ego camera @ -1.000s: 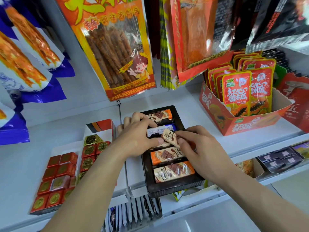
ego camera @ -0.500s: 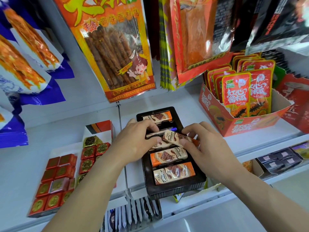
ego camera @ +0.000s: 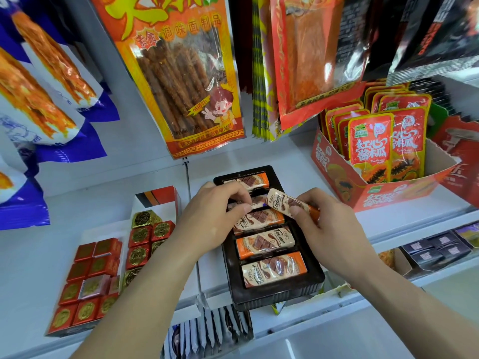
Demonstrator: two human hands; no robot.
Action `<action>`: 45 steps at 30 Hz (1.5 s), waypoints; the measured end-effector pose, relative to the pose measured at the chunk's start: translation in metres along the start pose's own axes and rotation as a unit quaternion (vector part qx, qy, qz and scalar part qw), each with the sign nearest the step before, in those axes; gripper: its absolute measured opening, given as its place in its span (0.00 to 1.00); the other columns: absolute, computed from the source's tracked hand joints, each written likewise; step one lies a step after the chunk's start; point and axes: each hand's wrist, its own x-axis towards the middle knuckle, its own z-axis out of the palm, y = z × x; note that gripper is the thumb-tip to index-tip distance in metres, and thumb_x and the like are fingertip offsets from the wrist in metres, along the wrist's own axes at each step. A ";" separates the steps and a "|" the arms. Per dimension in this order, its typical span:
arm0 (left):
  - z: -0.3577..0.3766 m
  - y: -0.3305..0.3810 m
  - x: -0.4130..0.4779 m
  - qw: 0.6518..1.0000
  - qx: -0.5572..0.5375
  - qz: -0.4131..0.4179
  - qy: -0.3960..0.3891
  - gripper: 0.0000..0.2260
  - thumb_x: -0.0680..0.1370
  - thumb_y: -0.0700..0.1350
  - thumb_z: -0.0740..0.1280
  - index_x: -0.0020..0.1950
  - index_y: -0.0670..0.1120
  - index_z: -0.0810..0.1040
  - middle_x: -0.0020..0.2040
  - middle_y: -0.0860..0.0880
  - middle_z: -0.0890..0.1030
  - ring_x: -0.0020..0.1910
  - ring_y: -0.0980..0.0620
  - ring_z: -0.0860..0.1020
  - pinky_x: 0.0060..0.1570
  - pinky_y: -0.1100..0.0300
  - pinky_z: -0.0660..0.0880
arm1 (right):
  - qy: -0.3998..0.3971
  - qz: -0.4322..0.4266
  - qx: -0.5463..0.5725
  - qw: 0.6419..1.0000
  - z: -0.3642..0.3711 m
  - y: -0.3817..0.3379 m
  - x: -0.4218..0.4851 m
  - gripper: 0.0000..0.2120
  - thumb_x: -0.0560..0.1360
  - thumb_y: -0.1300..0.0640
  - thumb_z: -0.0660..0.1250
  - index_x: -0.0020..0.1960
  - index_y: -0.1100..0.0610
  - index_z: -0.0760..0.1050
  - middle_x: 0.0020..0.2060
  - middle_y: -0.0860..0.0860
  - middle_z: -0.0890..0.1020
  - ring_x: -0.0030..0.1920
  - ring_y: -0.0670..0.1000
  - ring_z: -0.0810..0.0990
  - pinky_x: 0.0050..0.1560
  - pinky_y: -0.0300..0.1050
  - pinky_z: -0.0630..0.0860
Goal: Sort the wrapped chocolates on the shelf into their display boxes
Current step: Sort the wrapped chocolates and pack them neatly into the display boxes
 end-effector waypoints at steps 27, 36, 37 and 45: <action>0.005 -0.005 -0.003 0.993 0.109 0.048 0.018 0.11 0.81 0.52 0.61 0.59 0.59 0.80 0.58 0.60 0.74 0.60 0.56 0.67 0.62 0.54 0.67 | 0.075 0.064 0.071 0.993 -0.005 0.001 0.014 0.06 0.75 0.49 0.72 0.50 0.48 0.78 0.30 0.42 0.76 0.32 0.40 0.75 0.31 0.30 0.67; -0.007 -0.011 -0.015 0.995 0.043 -0.048 0.070 0.11 0.79 0.50 0.67 0.61 0.56 0.77 0.59 0.57 0.76 0.60 0.55 0.73 0.59 0.55 0.72 | 0.001 0.084 0.176 0.981 0.002 -0.014 0.035 0.12 0.80 0.59 0.65 0.62 0.54 0.80 0.44 0.51 0.83 0.36 0.45 0.85 0.47 0.47 0.83; -0.007 -0.012 -0.016 0.996 0.032 -0.052 0.067 0.12 0.78 0.50 0.68 0.62 0.56 0.77 0.59 0.57 0.76 0.59 0.55 0.74 0.59 0.56 0.73 | -0.006 0.083 0.170 0.982 0.004 -0.015 0.037 0.11 0.80 0.59 0.66 0.62 0.54 0.80 0.43 0.52 0.83 0.35 0.45 0.85 0.46 0.49 0.83; -0.007 -0.011 -0.018 0.998 0.040 -0.028 0.041 0.15 0.79 0.50 0.67 0.65 0.57 0.74 0.62 0.58 0.73 0.61 0.56 0.73 0.62 0.52 0.72 | 0.023 0.049 0.035 0.998 0.019 -0.025 0.046 0.06 0.74 0.49 0.73 0.48 0.49 0.80 0.40 0.44 0.82 0.38 0.41 0.78 0.35 0.38 0.70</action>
